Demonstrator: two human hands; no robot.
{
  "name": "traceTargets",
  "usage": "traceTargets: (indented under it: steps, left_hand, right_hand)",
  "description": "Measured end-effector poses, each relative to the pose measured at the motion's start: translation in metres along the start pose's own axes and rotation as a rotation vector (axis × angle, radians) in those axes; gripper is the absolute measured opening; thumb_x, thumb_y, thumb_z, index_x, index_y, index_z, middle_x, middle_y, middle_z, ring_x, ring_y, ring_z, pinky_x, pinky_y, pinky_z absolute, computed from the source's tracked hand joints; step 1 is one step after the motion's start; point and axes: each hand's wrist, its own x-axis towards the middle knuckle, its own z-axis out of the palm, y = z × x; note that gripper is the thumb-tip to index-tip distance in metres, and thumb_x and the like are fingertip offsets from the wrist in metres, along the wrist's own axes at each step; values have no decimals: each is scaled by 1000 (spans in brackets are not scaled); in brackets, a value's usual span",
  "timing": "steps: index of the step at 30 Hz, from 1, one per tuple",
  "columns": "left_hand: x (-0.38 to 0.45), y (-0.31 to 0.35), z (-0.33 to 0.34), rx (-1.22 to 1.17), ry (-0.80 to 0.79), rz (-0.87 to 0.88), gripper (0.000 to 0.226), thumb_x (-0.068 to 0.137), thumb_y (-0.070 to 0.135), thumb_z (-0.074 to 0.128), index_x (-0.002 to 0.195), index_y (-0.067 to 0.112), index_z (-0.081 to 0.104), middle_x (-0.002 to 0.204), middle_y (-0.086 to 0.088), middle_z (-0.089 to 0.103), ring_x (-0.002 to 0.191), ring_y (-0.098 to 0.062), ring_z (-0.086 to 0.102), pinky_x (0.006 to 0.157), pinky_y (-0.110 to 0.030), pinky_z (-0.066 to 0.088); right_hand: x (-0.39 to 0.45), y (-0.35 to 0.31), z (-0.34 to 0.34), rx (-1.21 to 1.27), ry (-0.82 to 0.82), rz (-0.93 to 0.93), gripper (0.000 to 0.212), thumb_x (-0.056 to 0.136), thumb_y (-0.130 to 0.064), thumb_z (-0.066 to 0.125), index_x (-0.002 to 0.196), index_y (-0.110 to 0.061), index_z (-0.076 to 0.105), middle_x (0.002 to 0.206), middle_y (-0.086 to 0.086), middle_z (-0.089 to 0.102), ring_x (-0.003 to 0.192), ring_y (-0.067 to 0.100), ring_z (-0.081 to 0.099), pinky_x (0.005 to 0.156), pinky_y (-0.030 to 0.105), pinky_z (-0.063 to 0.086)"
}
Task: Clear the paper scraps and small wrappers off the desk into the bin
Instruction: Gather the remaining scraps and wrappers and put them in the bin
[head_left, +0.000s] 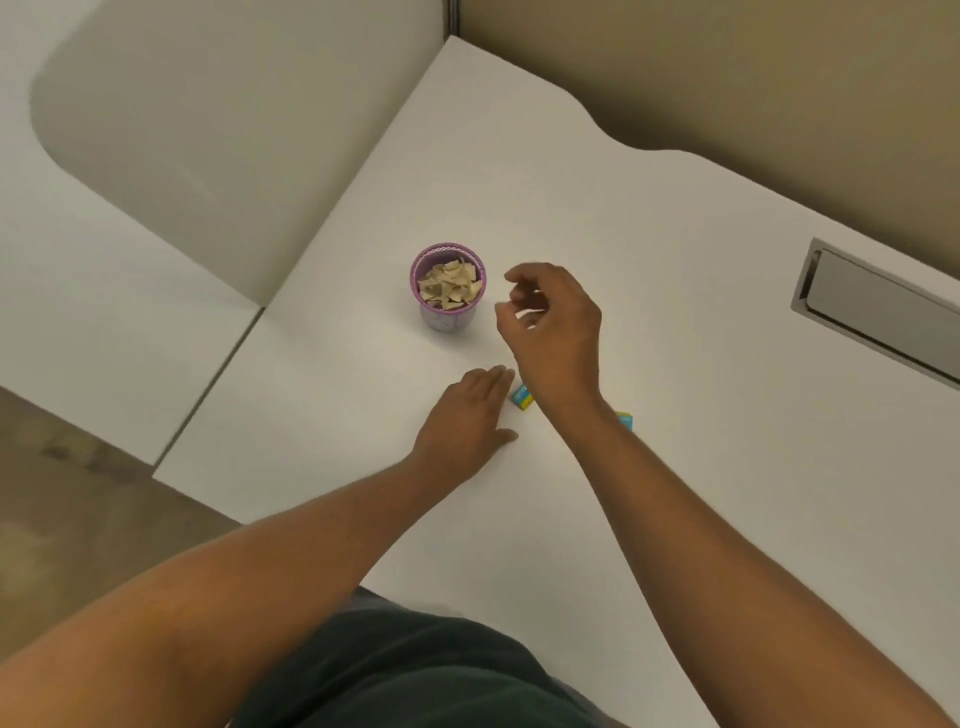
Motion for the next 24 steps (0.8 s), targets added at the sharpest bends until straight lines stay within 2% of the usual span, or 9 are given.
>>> traceTargets:
  steps: [3,6,9,11,15,17,20,22,24]
  left_hand:
    - [-1,-3,3,-1,15,15,78,89,44,73,150,10,40,156,-10,45,142,-28,41,113,-39,39]
    - [0,-3,2,-33,6,13,85,89,43,73,156,11,32,161,-8,38,146,-27,37,117,-40,37]
    - [2,-5,-1,-34,-1,22,87,91,43,71,158,12,27,164,-8,33,148,-26,33,119,-39,34]
    - [2,-6,-2,-30,-7,30,86,92,43,71,158,12,27,165,-7,31,148,-26,32,119,-39,33]
    - [3,-7,-4,-16,8,44,83,90,45,71,155,12,32,160,-7,37,144,-26,37,115,-39,37]
    - [6,-5,-5,-19,32,49,78,90,46,71,152,12,38,152,-6,45,136,-28,44,109,-40,43]
    - [17,3,-8,-26,37,23,72,92,47,67,150,15,41,141,-6,52,127,-28,48,102,-40,46]
    - [25,10,-8,-38,11,15,66,93,46,66,148,15,45,136,-6,53,122,-27,50,98,-40,48]
    - [32,16,-6,-29,-18,20,56,94,41,66,142,15,52,131,-6,55,119,-28,51,93,-40,50]
  right_hand:
    - [35,-13,31,-40,-112,-82,28,78,2,70,101,-15,69,83,-1,66,77,13,64,71,26,56]
    - [49,-8,48,-106,-241,-73,29,77,1,69,100,-17,69,83,-3,66,78,14,63,76,34,57]
    - [52,-1,49,-127,-334,-37,21,82,-3,73,99,-14,71,87,-5,70,81,12,66,78,34,58]
    - [51,-1,39,-59,-256,-4,15,85,-5,74,98,-13,72,88,-4,73,81,11,68,78,31,60]
    - [33,15,-12,160,60,182,12,88,-8,72,99,-12,73,90,1,74,84,15,71,69,28,62]
    - [13,43,-45,95,147,280,10,88,-14,71,97,-18,73,90,-4,74,87,12,70,71,31,60]
    - [-28,93,-83,-154,98,436,11,88,-15,73,99,-18,73,97,-3,73,82,6,65,74,25,56]
    - [-52,120,-94,-231,-4,505,21,87,-14,77,107,-15,72,107,2,69,85,11,62,75,20,57]
    - [-67,135,-94,-283,-115,499,34,82,-17,82,114,-17,72,113,0,63,88,9,61,80,18,54]
